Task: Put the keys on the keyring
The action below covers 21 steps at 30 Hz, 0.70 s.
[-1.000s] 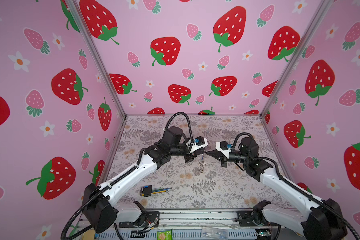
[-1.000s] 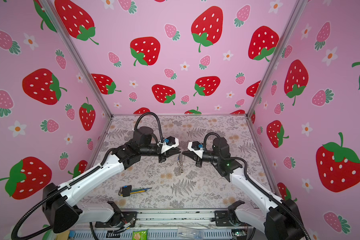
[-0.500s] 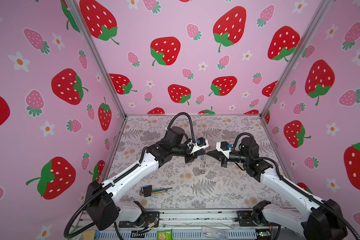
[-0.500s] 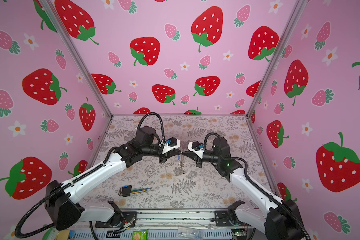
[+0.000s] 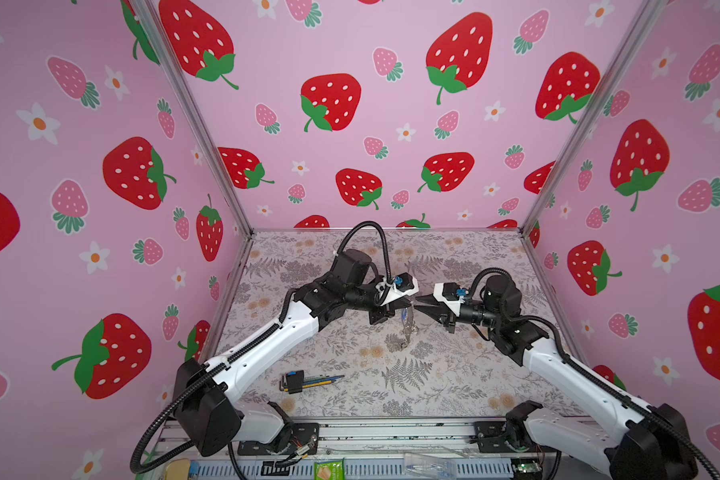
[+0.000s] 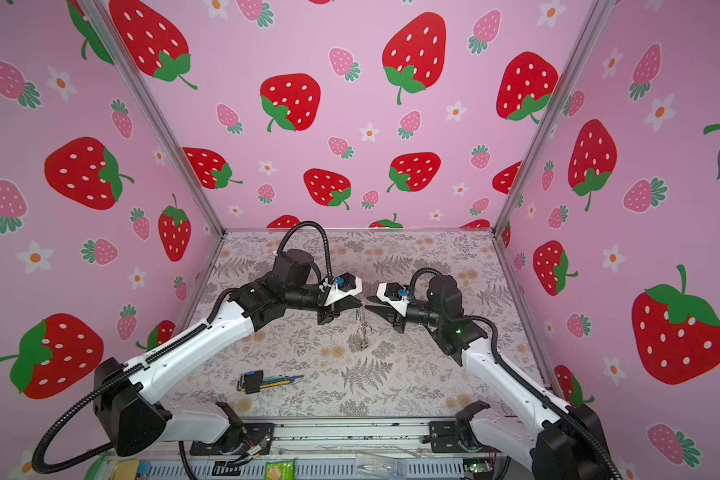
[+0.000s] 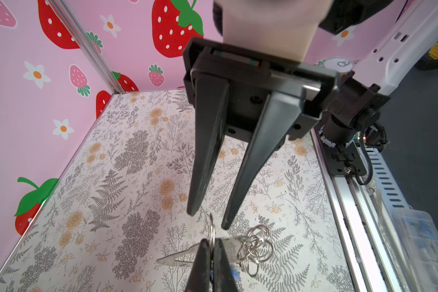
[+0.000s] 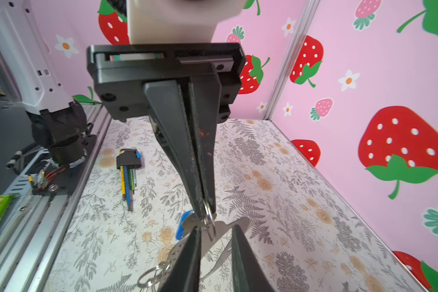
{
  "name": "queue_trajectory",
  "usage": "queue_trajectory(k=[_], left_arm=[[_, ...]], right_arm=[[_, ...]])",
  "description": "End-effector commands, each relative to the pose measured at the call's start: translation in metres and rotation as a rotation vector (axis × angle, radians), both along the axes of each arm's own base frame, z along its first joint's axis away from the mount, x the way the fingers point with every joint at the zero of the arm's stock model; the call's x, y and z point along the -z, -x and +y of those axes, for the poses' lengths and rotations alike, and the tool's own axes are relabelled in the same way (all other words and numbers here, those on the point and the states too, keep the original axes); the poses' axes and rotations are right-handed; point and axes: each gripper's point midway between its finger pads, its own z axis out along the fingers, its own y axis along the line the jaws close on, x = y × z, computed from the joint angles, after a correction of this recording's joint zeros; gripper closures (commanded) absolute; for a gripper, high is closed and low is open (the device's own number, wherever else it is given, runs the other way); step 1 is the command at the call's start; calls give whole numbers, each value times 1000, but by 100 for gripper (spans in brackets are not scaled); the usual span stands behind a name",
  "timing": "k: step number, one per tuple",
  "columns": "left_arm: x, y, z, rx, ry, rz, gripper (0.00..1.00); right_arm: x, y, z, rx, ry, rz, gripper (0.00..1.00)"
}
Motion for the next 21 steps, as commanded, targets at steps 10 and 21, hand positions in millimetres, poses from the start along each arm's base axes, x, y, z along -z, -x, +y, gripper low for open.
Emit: queue_trajectory(k=[10, 21], left_arm=[[-12, 0, 1, -27, -126, 69, 100], [-15, 2, -6, -60, -219, 155, 100]], right_arm=[[-11, 0, -6, 31, 42, -120, 78], [-16, 4, 1, 15, 36, -145, 81]])
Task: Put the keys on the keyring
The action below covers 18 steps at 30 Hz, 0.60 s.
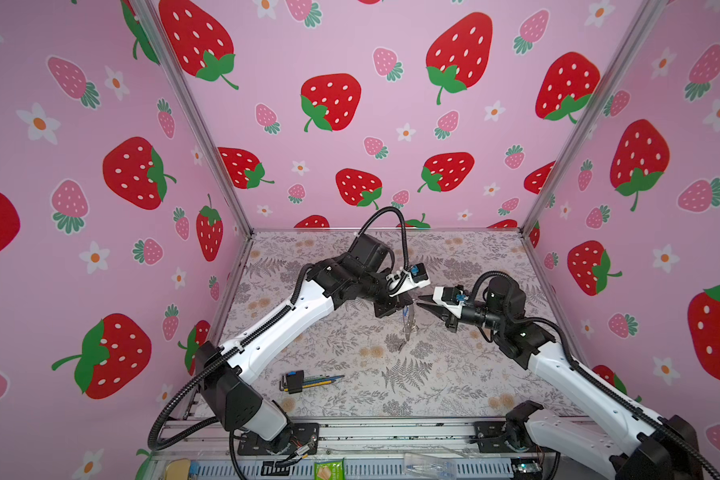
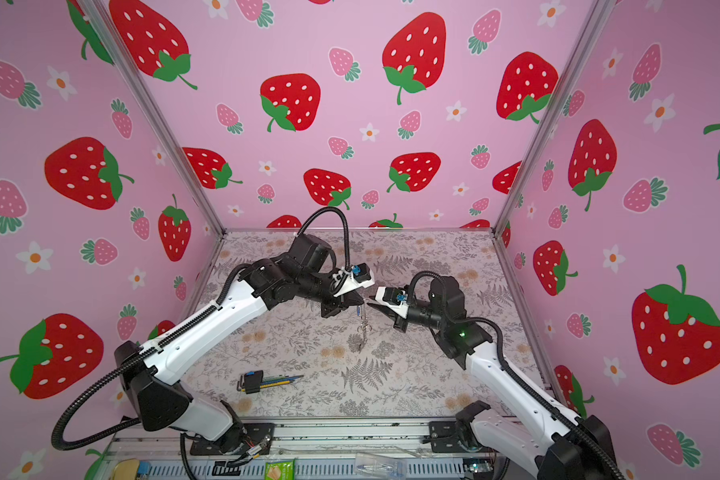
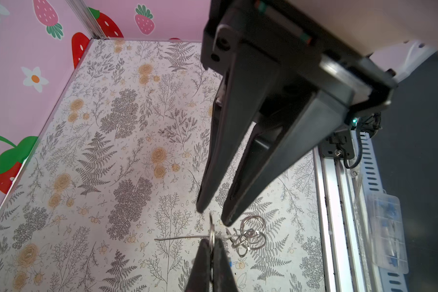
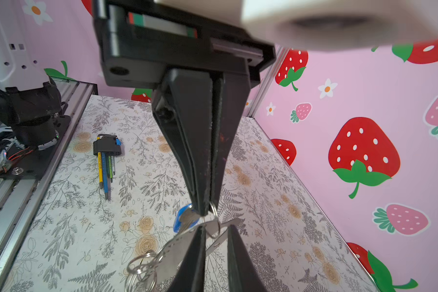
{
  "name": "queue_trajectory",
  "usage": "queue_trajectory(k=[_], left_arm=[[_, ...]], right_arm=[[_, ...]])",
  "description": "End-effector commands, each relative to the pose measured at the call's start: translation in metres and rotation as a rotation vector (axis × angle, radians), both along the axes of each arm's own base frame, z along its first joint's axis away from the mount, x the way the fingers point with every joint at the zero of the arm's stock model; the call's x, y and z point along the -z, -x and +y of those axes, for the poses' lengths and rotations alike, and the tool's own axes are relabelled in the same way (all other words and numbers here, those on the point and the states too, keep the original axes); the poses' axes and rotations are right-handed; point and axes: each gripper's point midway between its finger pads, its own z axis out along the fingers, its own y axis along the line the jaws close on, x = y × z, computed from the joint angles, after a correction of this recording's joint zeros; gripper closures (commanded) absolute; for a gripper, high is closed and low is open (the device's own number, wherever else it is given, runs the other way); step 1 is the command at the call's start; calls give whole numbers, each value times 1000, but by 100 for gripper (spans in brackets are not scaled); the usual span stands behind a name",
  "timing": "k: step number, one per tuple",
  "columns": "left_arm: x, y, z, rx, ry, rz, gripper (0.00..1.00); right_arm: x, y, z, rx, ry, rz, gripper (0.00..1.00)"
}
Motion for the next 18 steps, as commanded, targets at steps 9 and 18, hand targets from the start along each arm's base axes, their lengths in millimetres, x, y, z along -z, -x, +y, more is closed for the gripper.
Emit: queue_trajectory(k=[9, 18], left_arm=[[-12, 9, -3, 8, -25, 13, 100], [-16, 12, -8, 22, -21, 7, 100]], right_arm=[[-8, -2, 1, 5, 14, -37, 84], [-9, -3, 4, 0, 11, -27, 84]])
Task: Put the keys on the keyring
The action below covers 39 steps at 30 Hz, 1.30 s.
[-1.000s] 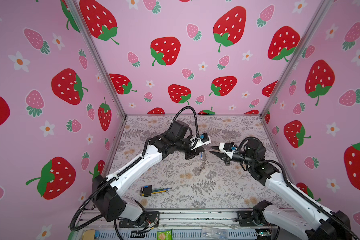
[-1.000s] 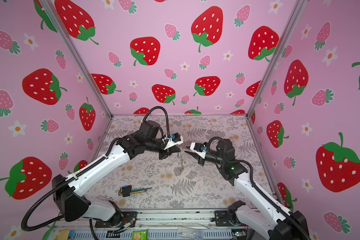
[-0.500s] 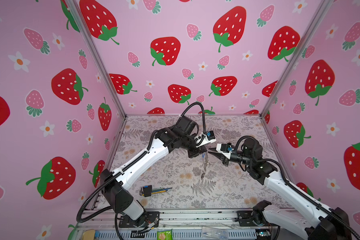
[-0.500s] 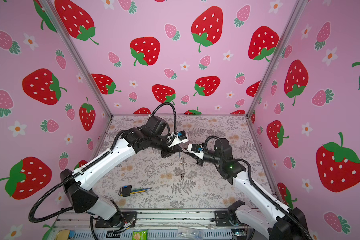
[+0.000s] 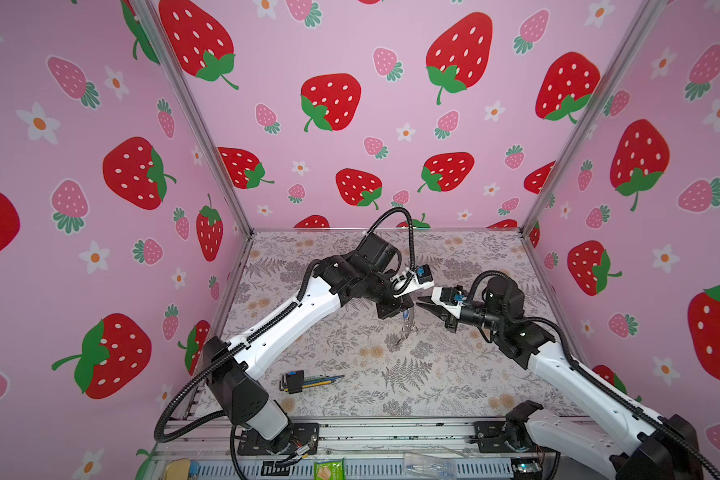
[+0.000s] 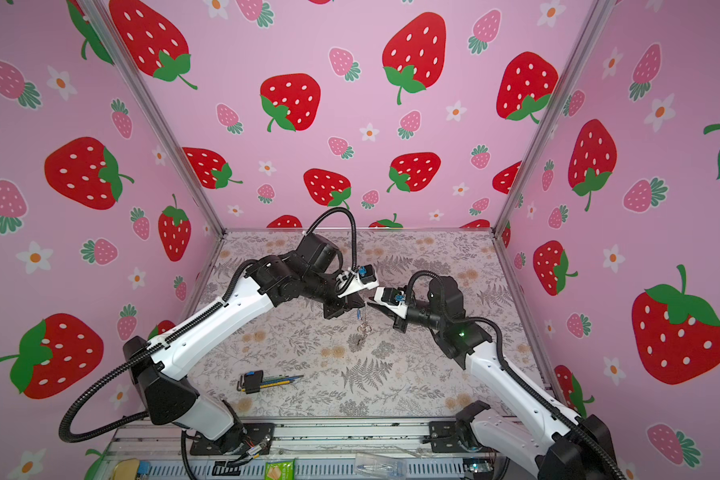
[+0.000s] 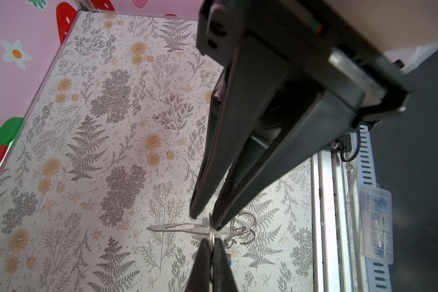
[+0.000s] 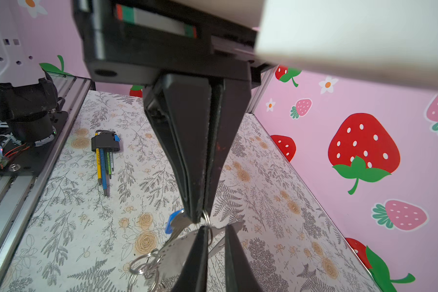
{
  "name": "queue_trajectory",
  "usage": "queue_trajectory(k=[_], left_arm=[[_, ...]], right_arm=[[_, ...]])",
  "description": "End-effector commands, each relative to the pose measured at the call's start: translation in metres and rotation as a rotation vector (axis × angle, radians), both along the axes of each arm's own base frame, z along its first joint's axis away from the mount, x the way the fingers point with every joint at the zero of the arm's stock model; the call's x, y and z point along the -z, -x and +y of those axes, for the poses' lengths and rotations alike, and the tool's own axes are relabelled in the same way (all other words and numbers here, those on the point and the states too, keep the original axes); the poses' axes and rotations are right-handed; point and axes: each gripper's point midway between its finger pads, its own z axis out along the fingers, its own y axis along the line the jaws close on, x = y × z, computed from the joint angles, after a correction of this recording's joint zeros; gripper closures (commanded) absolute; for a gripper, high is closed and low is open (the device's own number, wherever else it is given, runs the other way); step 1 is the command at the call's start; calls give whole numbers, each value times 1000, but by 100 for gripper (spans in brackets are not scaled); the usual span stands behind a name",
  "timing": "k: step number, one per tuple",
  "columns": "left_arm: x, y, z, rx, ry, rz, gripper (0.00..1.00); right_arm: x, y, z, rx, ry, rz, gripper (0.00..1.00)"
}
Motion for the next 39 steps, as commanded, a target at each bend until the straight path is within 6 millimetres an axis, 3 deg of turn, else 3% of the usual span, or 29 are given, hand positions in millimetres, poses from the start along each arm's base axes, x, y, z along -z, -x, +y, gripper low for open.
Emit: queue_trajectory(k=[1, 7, 16, 19, 21, 31, 39], left_arm=[[-21, 7, -7, 37, 38, -21, 100], [-20, 8, -8, 47, 28, -27, 100], [-15, 4, -7, 38, 4, -49, 100], [-14, 0, -5, 18, 2, -74, 81], [-16, -4, -2, -5, 20, -102, 75], [-15, -3, 10, -52, 225, -139, 63], [-5, -3, 10, -53, 249, -145, 62]], right_arm=[[-12, -1, 4, -12, -10, -28, 84], [-12, -5, 4, 0, -9, -20, 85], [-10, -2, 4, -5, -14, -6, 99], [-11, -3, 4, 0, -23, 2, 100], [-11, -2, 3, 5, -37, 9, 100], [-20, -2, 4, 5, -97, 26, 100], [-23, 1, 5, -12, -109, 30, 100]])
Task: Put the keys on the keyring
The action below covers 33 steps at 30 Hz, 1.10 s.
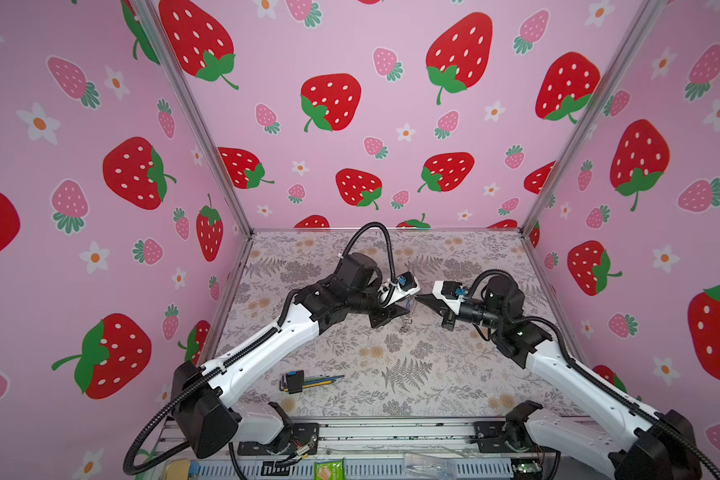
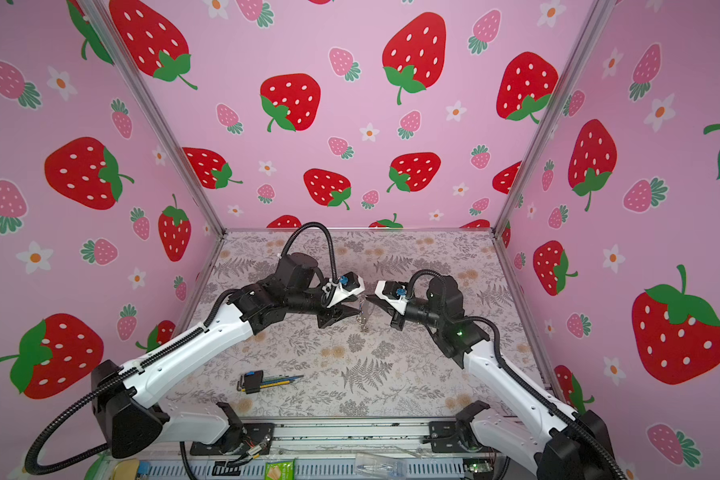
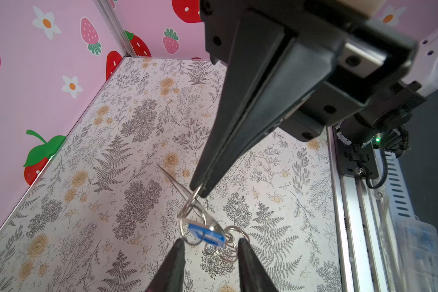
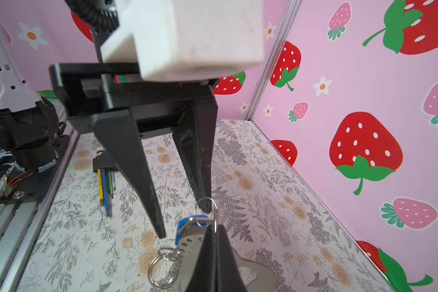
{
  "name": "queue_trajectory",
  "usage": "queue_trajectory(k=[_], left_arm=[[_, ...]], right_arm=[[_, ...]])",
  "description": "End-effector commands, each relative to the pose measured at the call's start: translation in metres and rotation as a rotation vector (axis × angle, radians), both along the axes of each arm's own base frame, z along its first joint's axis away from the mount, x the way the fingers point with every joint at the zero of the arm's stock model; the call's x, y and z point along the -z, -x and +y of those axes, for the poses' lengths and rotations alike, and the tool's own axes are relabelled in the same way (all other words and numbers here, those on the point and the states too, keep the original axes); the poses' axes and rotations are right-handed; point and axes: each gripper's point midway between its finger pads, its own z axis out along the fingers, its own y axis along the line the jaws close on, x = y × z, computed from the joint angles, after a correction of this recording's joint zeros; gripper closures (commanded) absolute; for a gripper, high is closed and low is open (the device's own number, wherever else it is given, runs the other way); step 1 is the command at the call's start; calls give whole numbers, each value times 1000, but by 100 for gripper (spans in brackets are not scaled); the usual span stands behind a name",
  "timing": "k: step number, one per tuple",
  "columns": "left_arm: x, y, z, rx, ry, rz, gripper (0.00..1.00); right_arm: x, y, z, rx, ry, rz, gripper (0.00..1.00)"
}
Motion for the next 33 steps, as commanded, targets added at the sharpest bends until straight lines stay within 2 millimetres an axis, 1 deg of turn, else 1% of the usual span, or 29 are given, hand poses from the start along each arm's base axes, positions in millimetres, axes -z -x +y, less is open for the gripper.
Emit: queue_trajectory(k=[1, 9, 17, 24, 29, 33], left_arm=[[-14, -1, -6, 23, 58, -33, 62], [-7, 0, -6, 37, 51, -37, 63], [-8, -1, 3, 35, 47, -70, 63], [-15, 7, -1, 81, 96, -48, 59], [-19, 15, -4, 128, 118, -39, 58], [-19, 19, -4, 147, 116, -27, 58]], right_arm=[[-13, 6, 1, -33, -41, -31, 100], [-14, 16, 4, -96, -56, -22, 100], [-13, 23, 4, -135, -57, -28, 100], [-10, 23, 6, -151, -53, -4, 100], [-11, 23, 7, -156, -54, -2, 100], [-10, 17, 5, -120, -51, -6, 100]])
